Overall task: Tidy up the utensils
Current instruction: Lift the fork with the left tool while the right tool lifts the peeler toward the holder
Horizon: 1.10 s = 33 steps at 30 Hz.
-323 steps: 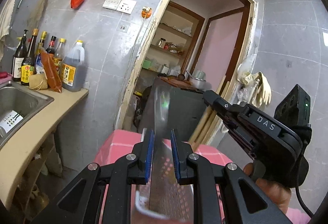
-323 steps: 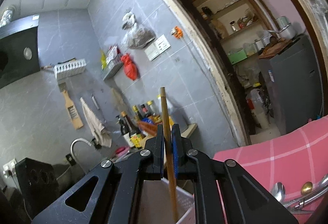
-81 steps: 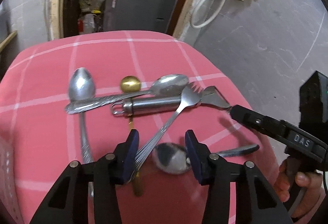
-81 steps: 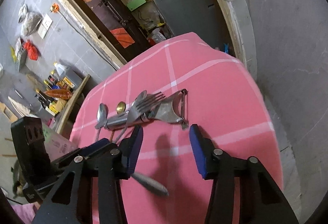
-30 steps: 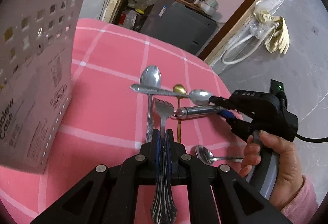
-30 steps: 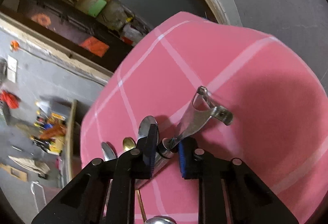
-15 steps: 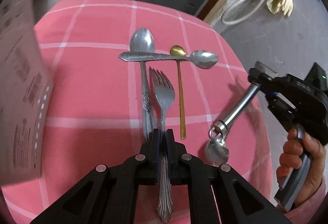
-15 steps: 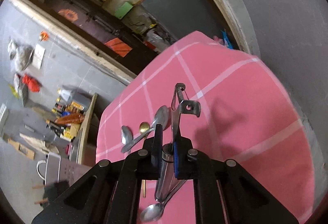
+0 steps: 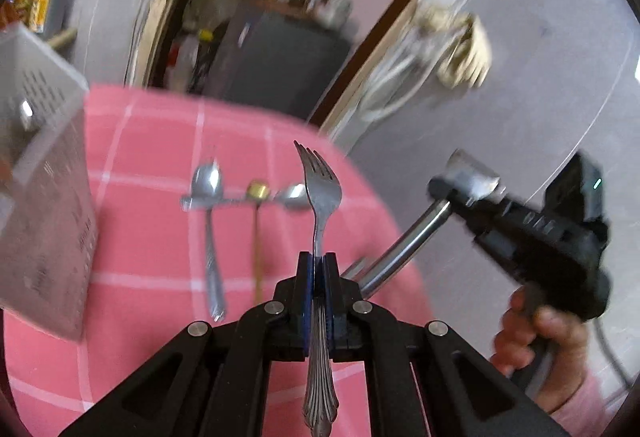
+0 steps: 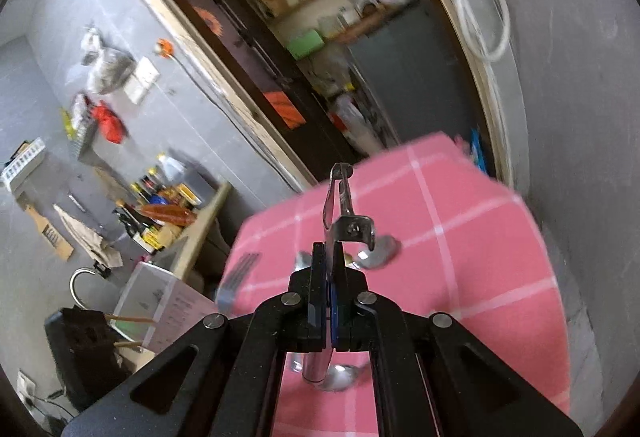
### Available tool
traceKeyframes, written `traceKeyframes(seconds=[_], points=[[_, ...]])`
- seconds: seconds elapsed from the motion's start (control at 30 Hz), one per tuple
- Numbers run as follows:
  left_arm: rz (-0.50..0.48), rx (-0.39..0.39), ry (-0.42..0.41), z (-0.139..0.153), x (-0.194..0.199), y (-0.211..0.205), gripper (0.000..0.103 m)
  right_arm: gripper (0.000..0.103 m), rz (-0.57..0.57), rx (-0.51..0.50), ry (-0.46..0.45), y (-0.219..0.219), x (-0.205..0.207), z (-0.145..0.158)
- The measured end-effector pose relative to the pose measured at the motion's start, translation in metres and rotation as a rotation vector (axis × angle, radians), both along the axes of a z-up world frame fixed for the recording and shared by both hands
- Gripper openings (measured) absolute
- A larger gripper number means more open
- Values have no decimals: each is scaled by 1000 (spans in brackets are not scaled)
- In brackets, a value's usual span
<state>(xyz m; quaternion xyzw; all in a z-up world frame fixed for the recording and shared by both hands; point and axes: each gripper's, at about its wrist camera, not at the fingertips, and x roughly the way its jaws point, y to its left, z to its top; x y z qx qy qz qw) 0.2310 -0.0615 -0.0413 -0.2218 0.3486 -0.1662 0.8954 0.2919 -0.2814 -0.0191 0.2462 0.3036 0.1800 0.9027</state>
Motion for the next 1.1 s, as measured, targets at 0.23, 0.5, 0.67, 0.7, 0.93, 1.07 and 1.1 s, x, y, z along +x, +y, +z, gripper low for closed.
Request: traceKeyframes(seconds=[0.23, 0.5, 0.67, 0.7, 0.93, 1.07, 1.1], points=[[88, -47, -192, 73, -30, 39, 5, 2, 56, 36, -170, 39, -15, 71], [209, 4, -347, 121, -51, 101, 5, 2, 196, 25, -310, 125, -22, 118], [273, 10, -405, 123, -48, 146, 5, 2, 269, 11, -350, 172, -22, 117], [285, 6, -406, 120, -46, 154, 5, 2, 278, -2, -351, 181, -21, 114], [330, -59, -397, 89, -23, 187, 5, 2, 306, -146, -359, 223, -17, 94], [327, -106, -393, 71, -14, 187, 5, 2, 316, -179, -318, 227, -12, 80], [323, -118, -393, 65, -13, 186, 5, 2, 318, -184, -303, 228, -11, 76]])
